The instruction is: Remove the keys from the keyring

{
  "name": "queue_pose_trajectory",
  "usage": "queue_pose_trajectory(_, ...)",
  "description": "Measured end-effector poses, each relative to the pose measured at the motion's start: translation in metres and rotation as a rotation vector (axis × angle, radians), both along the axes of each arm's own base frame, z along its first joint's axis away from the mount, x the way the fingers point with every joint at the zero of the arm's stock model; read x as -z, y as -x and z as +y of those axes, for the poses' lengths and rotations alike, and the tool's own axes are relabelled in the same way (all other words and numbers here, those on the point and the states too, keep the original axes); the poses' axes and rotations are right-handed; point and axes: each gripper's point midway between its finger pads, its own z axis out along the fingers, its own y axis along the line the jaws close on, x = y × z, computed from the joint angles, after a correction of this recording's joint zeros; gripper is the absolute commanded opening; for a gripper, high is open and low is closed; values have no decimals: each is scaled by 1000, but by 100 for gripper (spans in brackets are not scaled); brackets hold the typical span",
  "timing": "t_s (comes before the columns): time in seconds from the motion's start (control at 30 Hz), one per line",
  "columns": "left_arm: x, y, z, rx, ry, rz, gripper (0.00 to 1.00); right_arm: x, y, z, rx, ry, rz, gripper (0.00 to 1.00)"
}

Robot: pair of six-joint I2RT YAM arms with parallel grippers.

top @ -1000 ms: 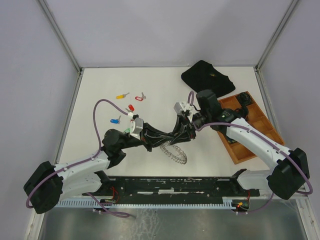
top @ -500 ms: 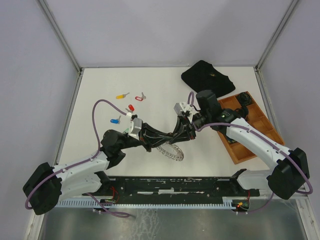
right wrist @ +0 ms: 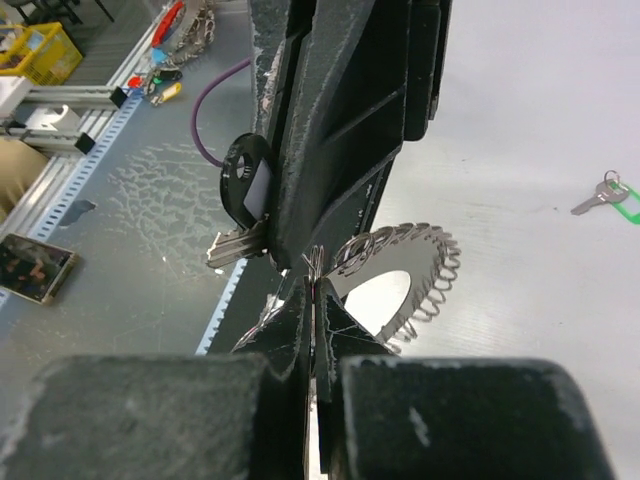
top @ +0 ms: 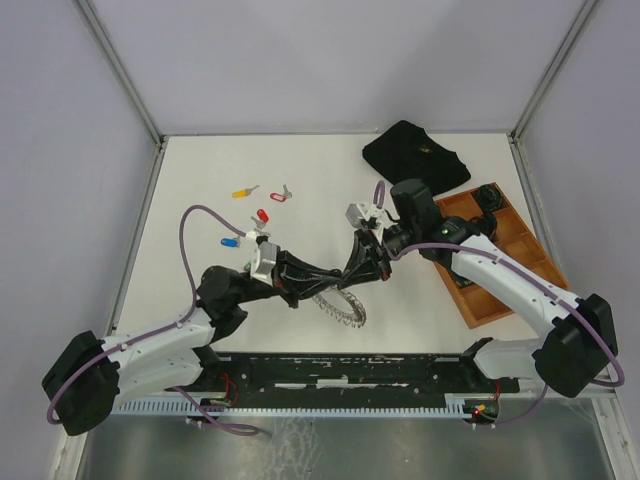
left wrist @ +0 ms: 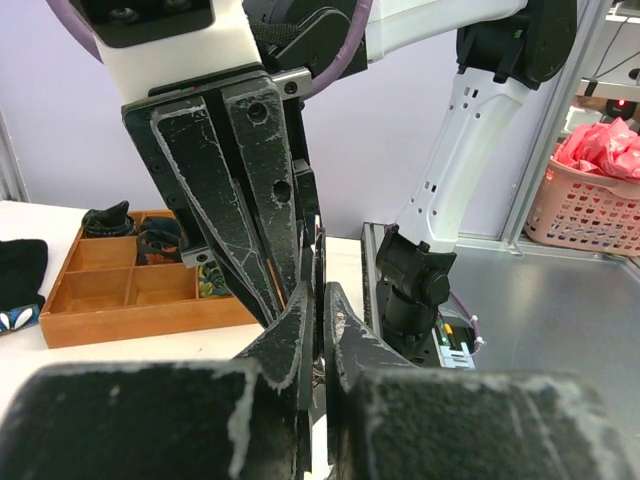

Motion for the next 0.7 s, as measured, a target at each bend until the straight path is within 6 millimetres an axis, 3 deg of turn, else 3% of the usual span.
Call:
queue_pose_trajectory(0.37,6,-6,17,-101,66,3,3,-1,-15,12,84,17,201,0)
queue_pose_trajectory(0.7,16,-28,34,-261,137,49,3,11,-44,22,284,-13,455,0)
